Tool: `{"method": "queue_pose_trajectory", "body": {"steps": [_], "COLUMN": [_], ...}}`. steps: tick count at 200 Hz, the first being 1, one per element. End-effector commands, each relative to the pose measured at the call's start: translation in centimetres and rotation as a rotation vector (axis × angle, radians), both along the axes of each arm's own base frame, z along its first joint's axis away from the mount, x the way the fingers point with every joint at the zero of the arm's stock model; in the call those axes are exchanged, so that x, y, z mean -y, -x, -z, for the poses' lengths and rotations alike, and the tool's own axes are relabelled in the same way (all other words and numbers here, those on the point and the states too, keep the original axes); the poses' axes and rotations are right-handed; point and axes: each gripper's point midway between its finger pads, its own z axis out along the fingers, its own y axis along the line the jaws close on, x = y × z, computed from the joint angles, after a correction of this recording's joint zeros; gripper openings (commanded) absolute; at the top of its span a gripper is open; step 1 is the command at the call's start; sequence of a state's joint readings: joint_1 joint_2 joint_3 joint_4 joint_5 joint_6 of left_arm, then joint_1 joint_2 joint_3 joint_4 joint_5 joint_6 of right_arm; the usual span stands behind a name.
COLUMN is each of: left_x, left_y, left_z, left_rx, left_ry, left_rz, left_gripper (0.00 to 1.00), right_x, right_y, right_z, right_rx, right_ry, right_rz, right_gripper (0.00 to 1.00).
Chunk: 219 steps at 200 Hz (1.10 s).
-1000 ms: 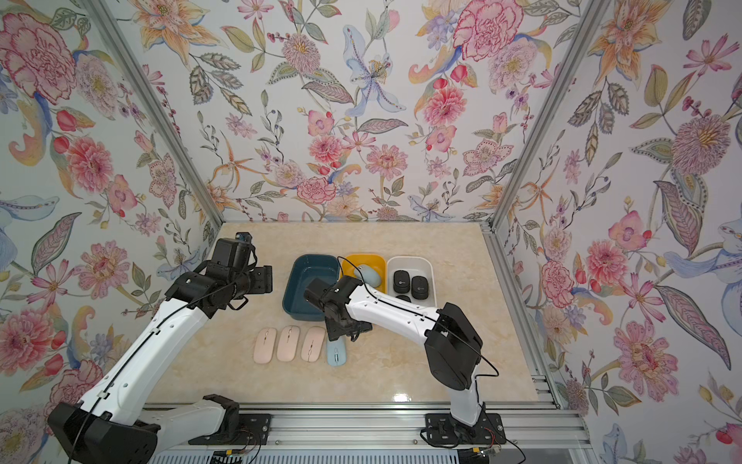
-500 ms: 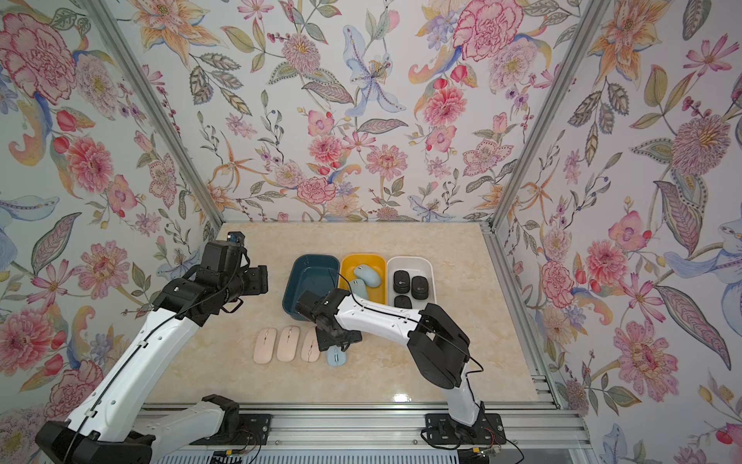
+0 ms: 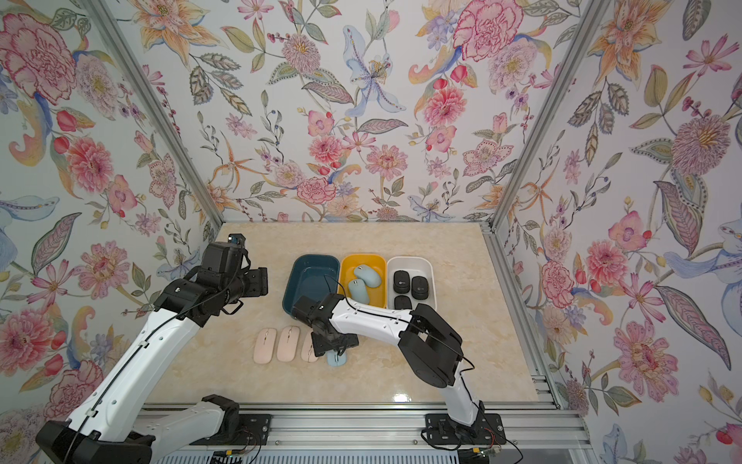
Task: Place the mice by color into the storage box
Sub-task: Pick up the mouse from the center of the board.
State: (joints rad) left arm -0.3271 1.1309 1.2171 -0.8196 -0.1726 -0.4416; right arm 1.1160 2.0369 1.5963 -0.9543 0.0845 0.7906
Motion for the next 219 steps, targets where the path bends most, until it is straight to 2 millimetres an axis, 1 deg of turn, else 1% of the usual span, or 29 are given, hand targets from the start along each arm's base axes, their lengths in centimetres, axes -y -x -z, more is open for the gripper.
{"method": "queue_pose_trajectory", "body": {"steps": [1,64,99,134,163,197,219], "left_x": [-1.0,-1.0,-1.0,-1.0,-1.0,-1.0,-1.0], "left_y": [0.5,0.5,0.6,0.6,0.6,0.6,0.6], "left_z": [0.1,0.0,0.3,0.4,0.4,0.4,0.4], "left_rx": [-0.005,-0.005,-0.012,-0.013,-0.014,-0.014,-0.013], "left_ry": [-0.021,-0.026,-0.026,-0.028,-0.026,-0.026,-0.024], "left_rz": [-0.032,-0.028,-0.030,-0.029,-0.028,-0.029,-0.031], "left_gripper": [0.79,0.79,0.79,0.79,0.79,0.79,0.79], "right_x": [-0.6,-0.7,-0.7,-0.7,-0.6,-0.5,-0.4], "right_y": [-0.2,-0.7,-1.0,-0.9,-1.0,-0.9,-0.8], "right_z": [0.8,2.2,2.8,3.7,3.9,4.0,3.8], "right_rx": [-0.009,-0.017,-0.020,-0.032,-0.031,-0.033,-0.030], "right_ry": [0.005,0.024,0.029,0.037,0.044,0.047,0.045], "right_rz": [-0.011,-0.009,-0.006,-0.002,0.000,0.000,-0.001], "right_gripper": [0.80,0.80,0.80,0.79,0.78,0.73,0.65]}}
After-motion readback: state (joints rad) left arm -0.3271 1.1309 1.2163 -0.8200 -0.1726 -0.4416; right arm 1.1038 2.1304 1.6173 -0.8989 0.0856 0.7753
